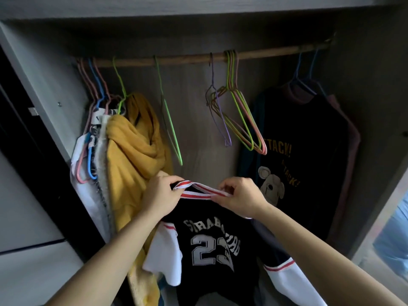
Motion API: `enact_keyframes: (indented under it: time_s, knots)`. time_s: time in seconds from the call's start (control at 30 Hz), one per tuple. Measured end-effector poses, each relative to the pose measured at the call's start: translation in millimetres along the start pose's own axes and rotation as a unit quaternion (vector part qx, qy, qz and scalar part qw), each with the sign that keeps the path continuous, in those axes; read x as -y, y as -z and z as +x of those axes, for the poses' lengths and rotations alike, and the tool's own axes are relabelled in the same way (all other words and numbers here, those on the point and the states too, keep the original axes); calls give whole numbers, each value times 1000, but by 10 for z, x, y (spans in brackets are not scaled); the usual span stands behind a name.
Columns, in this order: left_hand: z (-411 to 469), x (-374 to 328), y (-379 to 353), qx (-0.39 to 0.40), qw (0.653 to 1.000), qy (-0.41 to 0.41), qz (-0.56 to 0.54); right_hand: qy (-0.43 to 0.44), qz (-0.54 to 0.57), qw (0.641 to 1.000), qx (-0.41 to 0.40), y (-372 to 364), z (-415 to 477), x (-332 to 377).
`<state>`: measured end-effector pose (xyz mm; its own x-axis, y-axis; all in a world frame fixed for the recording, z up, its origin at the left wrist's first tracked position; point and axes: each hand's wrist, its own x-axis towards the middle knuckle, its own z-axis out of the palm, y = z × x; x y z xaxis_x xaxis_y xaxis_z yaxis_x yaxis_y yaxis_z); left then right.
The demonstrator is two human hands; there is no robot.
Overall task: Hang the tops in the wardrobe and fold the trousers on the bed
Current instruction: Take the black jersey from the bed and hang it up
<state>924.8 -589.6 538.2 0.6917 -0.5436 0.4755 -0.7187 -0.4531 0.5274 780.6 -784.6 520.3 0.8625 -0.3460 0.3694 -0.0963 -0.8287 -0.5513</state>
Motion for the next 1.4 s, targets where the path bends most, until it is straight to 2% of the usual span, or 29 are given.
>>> enact_keyframes:
  time_s: [0.03,0.07,0.13,0.17,0.2,0.23,0.33,0.4,0.43,0.57,0.7,0.8,0.9,1.0,1.1,1.17,1.2,1.23,1.33,1.4]
  knots:
    - [-11,7,44,-14,999,3,44,-18,50,998,31,1,44,46]
    - [-27,8,86,-25,997,9,77,-42,154,986,48,3,107,128]
    - [-68,17,159,-32,994,10,99,-95,370,924,27,41,313,371]
    - [-87,28,197,-33,995,12,93,-114,431,895,5,74,441,510]
    - [-101,42,243,-37,996,19,81,-118,458,881,-11,98,581,644]
    - [-115,59,293,-46,996,26,68,-112,455,883,-21,122,722,769]
    - [-151,118,401,-74,996,36,27,-83,351,933,4,82,1033,1122]
    - [-167,185,436,-85,994,64,-15,-89,343,934,45,-4,1154,1265]
    - [-170,230,446,-88,992,83,-36,-94,340,935,30,-33,1195,1306]
    - [-188,381,465,-111,980,143,-88,-86,306,941,-114,81,1186,1320]
    - [-184,411,479,-119,974,164,-101,-51,339,927,-151,156,868,1075]
    - [-123,378,429,-136,967,192,-94,-57,339,926,-154,28,445,766]
    - [-22,295,279,-126,936,235,-228,-68,337,925,-161,-163,-19,434]
    - [94,134,77,-78,871,305,-378,-93,393,903,-144,-265,-410,202]
    - [194,-13,-138,-13,811,384,-440,-125,431,888,-98,-269,-707,71]
    - [209,-100,-280,50,774,399,-489,-127,423,895,-60,-242,-865,-9]
    - [199,-142,-346,66,772,399,-491,-130,409,902,-43,-211,-929,-57]
    - [181,-172,-414,71,788,391,-470,-138,391,910,-27,-166,-981,-105]
    - [82,-268,-606,79,857,336,-382,-150,306,940,10,13,-1026,-179]
    - [9,-331,-694,111,890,281,-342,-139,288,947,-10,102,-974,-150]
